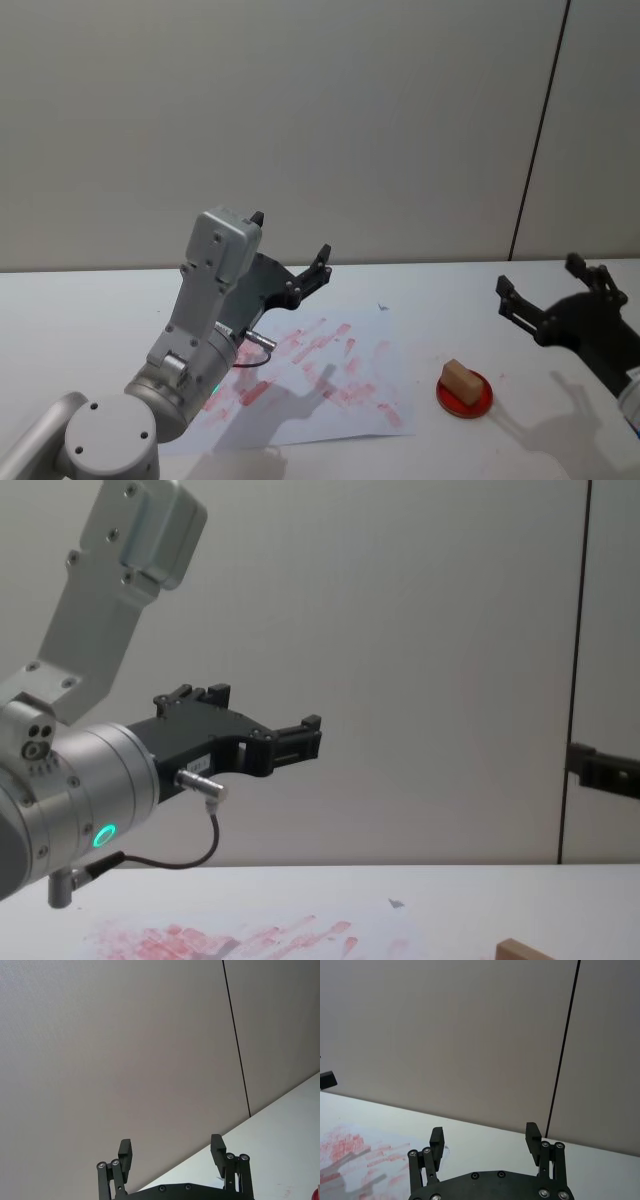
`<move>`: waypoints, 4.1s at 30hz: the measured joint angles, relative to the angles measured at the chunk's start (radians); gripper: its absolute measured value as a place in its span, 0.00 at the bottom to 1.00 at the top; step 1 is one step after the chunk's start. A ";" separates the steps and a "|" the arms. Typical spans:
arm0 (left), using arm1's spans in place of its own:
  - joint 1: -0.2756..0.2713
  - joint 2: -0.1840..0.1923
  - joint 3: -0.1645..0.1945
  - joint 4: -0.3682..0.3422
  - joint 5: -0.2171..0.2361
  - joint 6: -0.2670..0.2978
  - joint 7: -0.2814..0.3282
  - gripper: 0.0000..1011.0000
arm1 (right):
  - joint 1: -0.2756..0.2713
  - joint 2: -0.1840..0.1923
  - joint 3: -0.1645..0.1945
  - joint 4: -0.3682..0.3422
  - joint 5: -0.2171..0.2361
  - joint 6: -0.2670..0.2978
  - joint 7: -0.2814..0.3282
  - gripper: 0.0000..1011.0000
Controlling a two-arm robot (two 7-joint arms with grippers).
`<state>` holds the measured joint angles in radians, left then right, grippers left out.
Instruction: Use the one hand to pick up the stamp and affix it onto the A4 paper.
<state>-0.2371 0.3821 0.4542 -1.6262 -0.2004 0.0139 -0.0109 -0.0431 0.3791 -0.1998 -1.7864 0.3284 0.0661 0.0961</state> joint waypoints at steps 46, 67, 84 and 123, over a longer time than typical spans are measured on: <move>0.000 0.000 0.000 0.000 0.000 0.000 0.000 0.99 | 0.013 -0.021 -0.063 0.110 -0.180 0.258 0.109 0.99; 0.000 0.000 0.000 0.000 0.000 0.000 0.000 0.99 | 0.127 -0.122 -0.116 0.268 -0.283 0.236 0.141 0.92; 0.000 0.000 0.000 0.000 0.000 0.000 0.000 0.99 | 0.154 -0.146 -0.127 0.306 -0.303 0.226 0.147 0.41; 0.000 0.000 0.000 0.000 0.000 0.000 0.000 0.99 | 0.276 -0.257 -0.171 0.349 -0.260 0.128 0.246 0.22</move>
<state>-0.2371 0.3821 0.4542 -1.6262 -0.2004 0.0139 -0.0109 0.2329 0.1223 -0.3706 -1.4378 0.0688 0.1946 0.3422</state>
